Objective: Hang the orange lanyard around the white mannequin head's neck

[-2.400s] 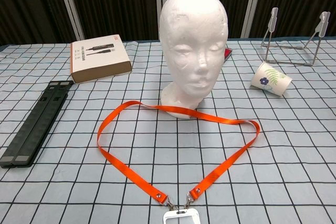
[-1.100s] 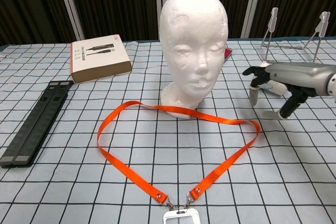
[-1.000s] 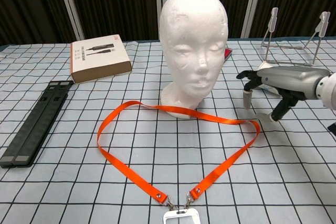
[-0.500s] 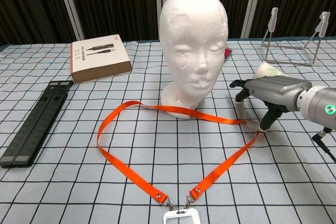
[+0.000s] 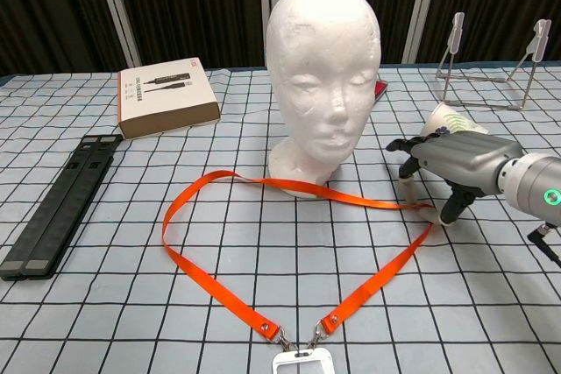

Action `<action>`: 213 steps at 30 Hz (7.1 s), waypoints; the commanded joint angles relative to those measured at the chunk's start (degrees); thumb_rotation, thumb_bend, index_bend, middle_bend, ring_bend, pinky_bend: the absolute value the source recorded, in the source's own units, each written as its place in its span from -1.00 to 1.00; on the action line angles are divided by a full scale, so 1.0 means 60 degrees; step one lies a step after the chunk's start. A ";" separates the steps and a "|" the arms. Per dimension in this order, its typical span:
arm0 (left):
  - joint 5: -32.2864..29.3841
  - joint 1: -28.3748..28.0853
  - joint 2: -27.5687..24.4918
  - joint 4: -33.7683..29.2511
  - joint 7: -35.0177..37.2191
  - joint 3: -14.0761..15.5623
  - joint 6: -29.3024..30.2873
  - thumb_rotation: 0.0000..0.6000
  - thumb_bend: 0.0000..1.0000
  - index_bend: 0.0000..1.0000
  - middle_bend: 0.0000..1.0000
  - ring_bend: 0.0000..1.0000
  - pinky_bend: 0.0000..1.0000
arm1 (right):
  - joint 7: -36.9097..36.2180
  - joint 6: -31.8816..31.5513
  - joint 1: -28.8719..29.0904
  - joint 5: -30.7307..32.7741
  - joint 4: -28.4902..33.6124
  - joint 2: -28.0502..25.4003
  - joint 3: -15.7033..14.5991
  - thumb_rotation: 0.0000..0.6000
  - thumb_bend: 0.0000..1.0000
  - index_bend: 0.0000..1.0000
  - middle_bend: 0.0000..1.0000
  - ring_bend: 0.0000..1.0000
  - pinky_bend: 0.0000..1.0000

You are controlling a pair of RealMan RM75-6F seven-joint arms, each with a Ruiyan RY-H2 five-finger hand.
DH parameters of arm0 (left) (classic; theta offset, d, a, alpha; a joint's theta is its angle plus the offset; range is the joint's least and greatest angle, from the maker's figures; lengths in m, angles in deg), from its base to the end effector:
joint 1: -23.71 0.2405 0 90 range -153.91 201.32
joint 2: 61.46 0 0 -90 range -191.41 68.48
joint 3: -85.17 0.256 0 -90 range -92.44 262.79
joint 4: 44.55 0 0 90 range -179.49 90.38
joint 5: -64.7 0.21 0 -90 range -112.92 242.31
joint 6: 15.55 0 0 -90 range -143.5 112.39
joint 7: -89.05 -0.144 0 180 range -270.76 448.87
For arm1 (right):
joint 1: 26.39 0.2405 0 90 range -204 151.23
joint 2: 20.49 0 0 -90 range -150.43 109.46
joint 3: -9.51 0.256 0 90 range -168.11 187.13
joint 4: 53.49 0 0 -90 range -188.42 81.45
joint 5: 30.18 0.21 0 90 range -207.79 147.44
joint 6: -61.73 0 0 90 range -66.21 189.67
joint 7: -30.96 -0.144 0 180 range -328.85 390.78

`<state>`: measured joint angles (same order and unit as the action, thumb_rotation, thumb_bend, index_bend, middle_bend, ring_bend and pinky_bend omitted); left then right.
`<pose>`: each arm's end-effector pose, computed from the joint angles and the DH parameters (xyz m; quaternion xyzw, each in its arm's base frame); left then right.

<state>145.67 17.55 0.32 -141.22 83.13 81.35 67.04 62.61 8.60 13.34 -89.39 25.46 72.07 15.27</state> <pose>-0.3071 0.1901 0.1659 -0.5929 -0.3885 -0.3540 0.6101 -0.1947 -0.3263 -0.0440 0.7814 -0.3467 0.2563 0.4512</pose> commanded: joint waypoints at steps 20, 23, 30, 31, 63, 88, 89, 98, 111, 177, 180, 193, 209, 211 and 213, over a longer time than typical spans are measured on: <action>-0.0115 -0.0701 0.0283 0.0082 -0.0257 -0.0269 -0.0818 1.00 -1.00 -0.98 -1.00 -1.00 -1.00 | -0.1817 -0.0277 -0.0445 -0.1506 0.0077 -0.0471 -0.0336 1.00 0.00 0.40 -0.84 -1.00 -1.00; -0.0318 -0.1404 0.0462 0.0069 -0.0690 -0.0625 -0.1552 1.00 -1.00 -0.89 -1.00 -1.00 -1.00 | -0.2098 -0.0243 -0.0525 -0.1535 0.0369 -0.0727 -0.0326 1.00 0.00 0.41 -0.83 -1.00 -1.00; -0.1160 -0.3229 0.1574 0.0532 -0.1187 -0.1364 -0.3653 1.00 -0.79 -0.58 -1.00 -1.00 -1.00 | -0.2483 -0.0105 -0.0601 -0.1357 0.0972 -0.1183 -0.0190 1.00 0.00 0.44 -0.82 -1.00 -1.00; -0.1317 -0.3413 0.1796 0.0630 -0.1203 -0.1452 -0.3806 1.00 -0.74 -0.53 -1.00 -1.00 -1.00 | -0.2500 -0.0087 -0.0602 -0.1339 0.1037 -0.1234 -0.0176 1.00 0.00 0.44 -0.81 -1.00 -1.00; -0.2551 -0.6298 0.6678 0.5290 -0.1226 -0.1382 -0.6226 1.00 -0.37 -0.12 -1.00 -1.00 -1.00 | -0.3757 0.0279 -0.0658 -0.1484 0.1309 -0.1817 0.0022 1.00 0.01 0.45 -0.78 -1.00 -1.00; -0.2501 -0.6561 0.7044 0.5635 -0.0537 -0.1406 -0.6111 1.00 -0.32 -0.09 -1.00 -1.00 -1.00 | -0.3943 0.0268 -0.0614 -0.1713 0.1273 -0.1751 0.0046 1.00 0.01 0.46 -0.78 -1.00 -1.00; -0.2511 -0.6574 0.7083 0.5684 -0.0495 -0.1416 -0.6120 1.00 -0.32 -0.09 -1.00 -1.00 -1.00 | -0.3956 0.0276 -0.0616 -0.1702 0.1273 -0.1756 0.0048 1.00 0.01 0.46 -0.78 -1.00 -1.00; -0.2568 -0.6699 0.7372 0.6056 -0.0287 -0.1456 -0.6233 1.00 -0.30 -0.09 -1.00 -1.00 -1.00 | -0.4045 0.0296 -0.0612 -0.1741 0.1283 -0.1815 0.0055 1.00 0.01 0.46 -0.78 -1.00 -1.00; -0.3054 -0.6704 0.7478 0.6283 -0.0401 -0.1596 -0.6309 1.00 -0.21 -0.08 -1.00 -1.00 -1.00 | -0.4174 0.0290 -0.0642 -0.1809 0.1322 -0.1950 0.0043 1.00 0.01 0.46 -0.78 -1.00 -1.00; 0.0837 -0.4661 0.3713 0.0421 0.1169 -0.0466 -0.1901 1.00 -0.02 0.57 -1.00 -1.00 -1.00 | -0.7821 -0.2549 -0.0758 -0.6467 0.2557 -0.4286 -0.0496 1.00 0.01 0.49 -0.69 -1.00 -1.00; 0.0426 -0.4746 0.3625 0.0128 0.1122 -0.0884 -0.1957 1.00 -0.02 0.58 -1.00 -1.00 -1.00 | -0.7625 -0.2494 -0.0728 -0.5737 0.3141 -0.4316 -0.0044 1.00 0.01 0.49 -0.69 -1.00 -1.00; -0.1103 -0.4983 0.3290 -0.0340 0.1067 -0.2014 -0.2337 1.00 -0.02 0.59 -1.00 -1.00 -1.00 | -0.8512 -0.2733 -0.0595 -0.4835 0.3805 -0.4639 0.0995 1.00 0.01 0.49 -0.67 -1.00 -1.00; -0.2647 -0.5630 0.3166 0.0048 0.1237 -0.3164 -0.3027 1.00 -0.02 0.53 -1.00 -1.00 -1.00 | -0.9100 -0.1899 -0.0241 -0.2337 0.2985 -0.4535 0.2163 1.00 0.01 0.49 -0.66 -1.00 -1.00; -0.2952 -0.5783 0.3187 0.0131 0.1053 -0.3271 -0.3175 1.00 -0.02 0.51 -1.00 -1.00 -1.00 | -0.8962 -0.1564 -0.0092 -0.1869 0.2841 -0.4522 0.2311 1.00 0.01 0.49 -0.66 -1.00 -1.00; -0.3196 -0.5897 0.3216 0.0170 0.0928 -0.3330 -0.3302 1.00 -0.02 0.50 -1.00 -1.00 -1.00 | -0.8754 -0.1312 0.0034 -0.1529 0.2705 -0.4487 0.2390 1.00 0.01 0.48 -0.66 -1.00 -1.00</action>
<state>127.74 -17.01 19.42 -140.64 89.55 61.97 48.07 8.88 -1.28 12.41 -100.94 42.89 44.84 28.52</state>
